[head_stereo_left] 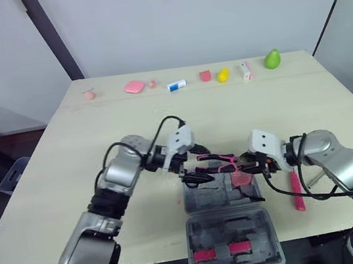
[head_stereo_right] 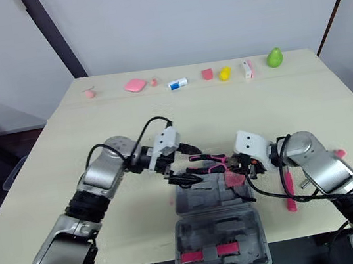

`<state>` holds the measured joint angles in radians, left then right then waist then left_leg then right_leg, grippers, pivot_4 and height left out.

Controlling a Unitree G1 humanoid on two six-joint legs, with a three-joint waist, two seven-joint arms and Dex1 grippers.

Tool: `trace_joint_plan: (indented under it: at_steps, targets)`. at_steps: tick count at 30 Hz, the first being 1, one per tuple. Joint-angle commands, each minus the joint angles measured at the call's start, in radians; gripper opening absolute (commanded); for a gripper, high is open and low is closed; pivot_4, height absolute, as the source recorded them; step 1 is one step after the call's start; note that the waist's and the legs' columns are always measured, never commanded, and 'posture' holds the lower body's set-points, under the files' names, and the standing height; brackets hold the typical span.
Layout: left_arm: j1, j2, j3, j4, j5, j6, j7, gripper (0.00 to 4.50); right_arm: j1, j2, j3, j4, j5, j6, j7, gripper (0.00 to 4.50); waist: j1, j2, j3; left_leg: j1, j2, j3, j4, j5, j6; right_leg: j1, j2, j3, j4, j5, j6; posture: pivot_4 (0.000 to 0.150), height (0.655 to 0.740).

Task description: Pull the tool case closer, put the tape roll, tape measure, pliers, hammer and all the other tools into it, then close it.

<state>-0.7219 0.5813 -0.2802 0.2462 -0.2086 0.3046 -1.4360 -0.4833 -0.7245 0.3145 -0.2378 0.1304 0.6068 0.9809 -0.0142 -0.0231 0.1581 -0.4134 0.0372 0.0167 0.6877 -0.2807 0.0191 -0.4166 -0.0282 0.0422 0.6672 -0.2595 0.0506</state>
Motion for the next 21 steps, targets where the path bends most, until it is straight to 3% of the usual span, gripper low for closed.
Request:
trace_joint_plan:
  at_steps: [1, 13, 21]
  targets:
    - [0.048, 0.081, 0.082, -0.042, -0.064, -0.07, -0.08, 4.45, 0.008, -0.042, -0.019, -0.071, -0.002, -0.006, 0.023, 1.04, 0.001, 0.0, 0.0, 0.0, 0.0, 0.0, 0.0, 0.0, 0.0, 0.0, 0.0, 0.0, 0.0, 0.0, 0.0, 0.15, 0.74]
    - [0.361, 0.366, 0.277, -0.239, -0.294, -0.135, -0.178, 4.45, 0.01, -0.065, 0.128, -0.147, -0.103, -0.033, 0.061, 1.04, 0.002, 0.001, 0.0, 0.0, 0.001, -0.001, 0.0, 0.0, 0.0, -0.001, -0.001, 0.0, 0.001, 0.0, 0.0, 0.15, 0.74]
    - [0.424, 0.412, 0.318, -0.314, -0.348, -0.121, -0.169, 4.45, -0.025, 0.004, 0.222, -0.116, -0.197, -0.017, 0.036, 1.04, 0.003, 0.001, 0.001, 0.0, 0.0, 0.0, 0.002, 0.0, 0.0, 0.0, -0.001, -0.001, 0.004, 0.0, 0.0, 0.15, 0.74]
